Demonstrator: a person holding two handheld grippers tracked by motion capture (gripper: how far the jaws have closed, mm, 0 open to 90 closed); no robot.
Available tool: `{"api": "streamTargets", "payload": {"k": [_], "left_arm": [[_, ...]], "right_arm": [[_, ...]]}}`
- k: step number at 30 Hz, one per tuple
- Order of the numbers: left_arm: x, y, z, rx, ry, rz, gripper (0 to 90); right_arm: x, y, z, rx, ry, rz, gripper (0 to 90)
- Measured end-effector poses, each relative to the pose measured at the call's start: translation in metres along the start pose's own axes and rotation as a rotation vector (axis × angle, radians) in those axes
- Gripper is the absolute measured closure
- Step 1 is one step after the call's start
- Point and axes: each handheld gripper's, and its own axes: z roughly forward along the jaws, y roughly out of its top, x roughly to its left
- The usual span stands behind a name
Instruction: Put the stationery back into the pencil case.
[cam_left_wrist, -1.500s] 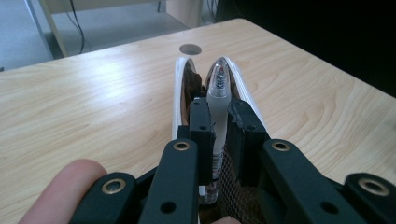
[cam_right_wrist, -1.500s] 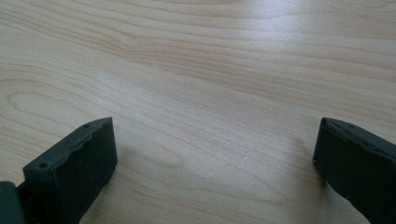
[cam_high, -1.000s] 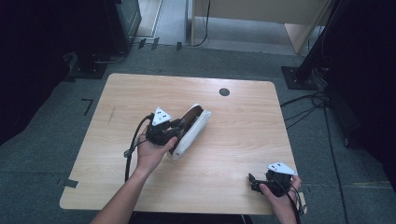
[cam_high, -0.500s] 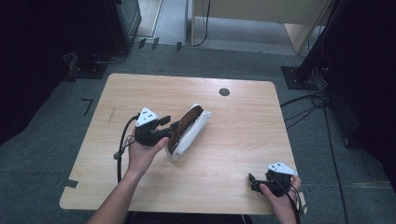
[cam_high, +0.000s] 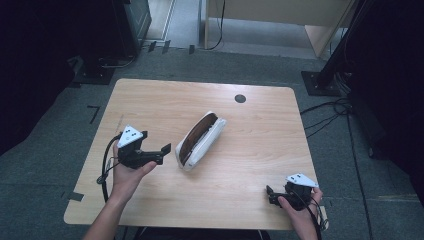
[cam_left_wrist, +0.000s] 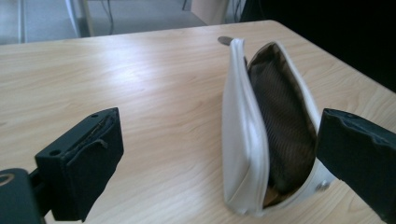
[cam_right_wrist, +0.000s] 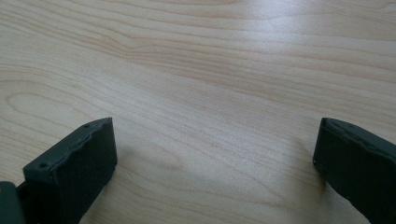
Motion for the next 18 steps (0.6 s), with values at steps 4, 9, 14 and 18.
{"api": "streamTargets", "payload": {"k": [4, 9, 14, 18], "left_arm": [[0.012, -0.015, -0.014, 0.009, 0.038, -0.011, 0.0], [0.027, -0.032, -0.026, 0.023, 0.068, -0.044, 0.0], [0.037, -0.05, -0.036, 0.047, 0.109, -0.069, 0.0], [0.044, -0.064, -0.043, 0.07, 0.143, -0.075, 0.0]], "right_arm": [[0.0, 0.0, 0.0, 0.001, 0.002, -0.009, 0.0], [0.0, 0.001, 0.0, 0.001, 0.001, -0.006, 0.0], [-0.001, 0.001, 0.0, -0.009, -0.001, 0.0, 3.6], [-0.005, 0.001, 0.0, -0.014, -0.013, 0.015, 4.8]]}}
